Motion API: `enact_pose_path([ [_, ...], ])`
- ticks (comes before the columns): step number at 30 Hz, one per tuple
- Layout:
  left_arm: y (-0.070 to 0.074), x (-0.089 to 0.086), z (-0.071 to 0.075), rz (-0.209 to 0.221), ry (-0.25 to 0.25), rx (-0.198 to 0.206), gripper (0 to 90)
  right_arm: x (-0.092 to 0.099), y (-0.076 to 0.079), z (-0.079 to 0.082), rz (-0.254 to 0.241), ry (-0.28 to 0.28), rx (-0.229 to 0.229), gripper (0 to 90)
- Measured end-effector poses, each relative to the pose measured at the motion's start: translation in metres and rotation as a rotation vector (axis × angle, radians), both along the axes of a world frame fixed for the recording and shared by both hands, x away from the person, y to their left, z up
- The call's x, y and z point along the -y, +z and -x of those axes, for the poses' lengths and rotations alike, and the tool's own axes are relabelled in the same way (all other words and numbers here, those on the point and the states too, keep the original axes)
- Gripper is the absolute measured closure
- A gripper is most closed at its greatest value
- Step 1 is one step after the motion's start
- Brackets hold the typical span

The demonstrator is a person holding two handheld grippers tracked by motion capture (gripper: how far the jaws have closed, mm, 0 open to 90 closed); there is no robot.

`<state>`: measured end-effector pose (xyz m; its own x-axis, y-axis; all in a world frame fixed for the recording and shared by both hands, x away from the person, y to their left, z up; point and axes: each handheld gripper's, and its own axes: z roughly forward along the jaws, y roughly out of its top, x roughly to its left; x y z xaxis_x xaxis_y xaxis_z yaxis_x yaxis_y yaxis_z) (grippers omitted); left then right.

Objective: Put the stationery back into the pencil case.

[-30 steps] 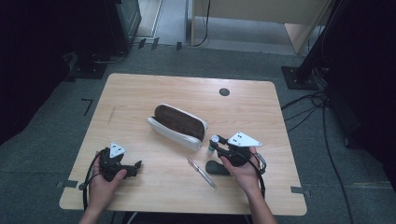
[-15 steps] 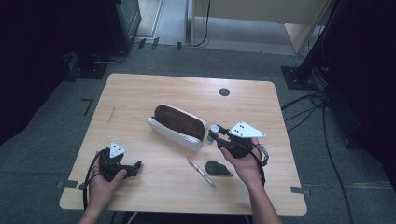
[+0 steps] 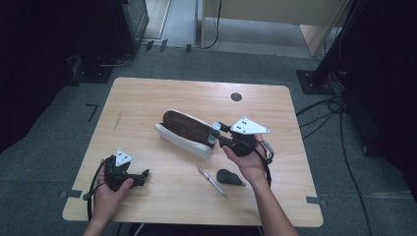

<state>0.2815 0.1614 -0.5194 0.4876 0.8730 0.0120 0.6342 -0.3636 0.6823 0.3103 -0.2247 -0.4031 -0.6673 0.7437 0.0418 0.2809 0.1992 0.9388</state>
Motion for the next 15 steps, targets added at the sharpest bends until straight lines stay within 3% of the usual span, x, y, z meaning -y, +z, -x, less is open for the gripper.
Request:
enact_pose_path([
  [6, 0.0, 0.0, 0.0, -0.001, -0.002, 0.001, 0.0, -0.012, -0.006, -0.01, 0.018, 0.011, -0.007, 66.4],
  [15, 0.0, 0.0, 0.0, -0.001, -0.006, 0.0, 0.0, -0.024, -0.02, -0.022, 0.032, 0.037, -0.053, 66.4],
])
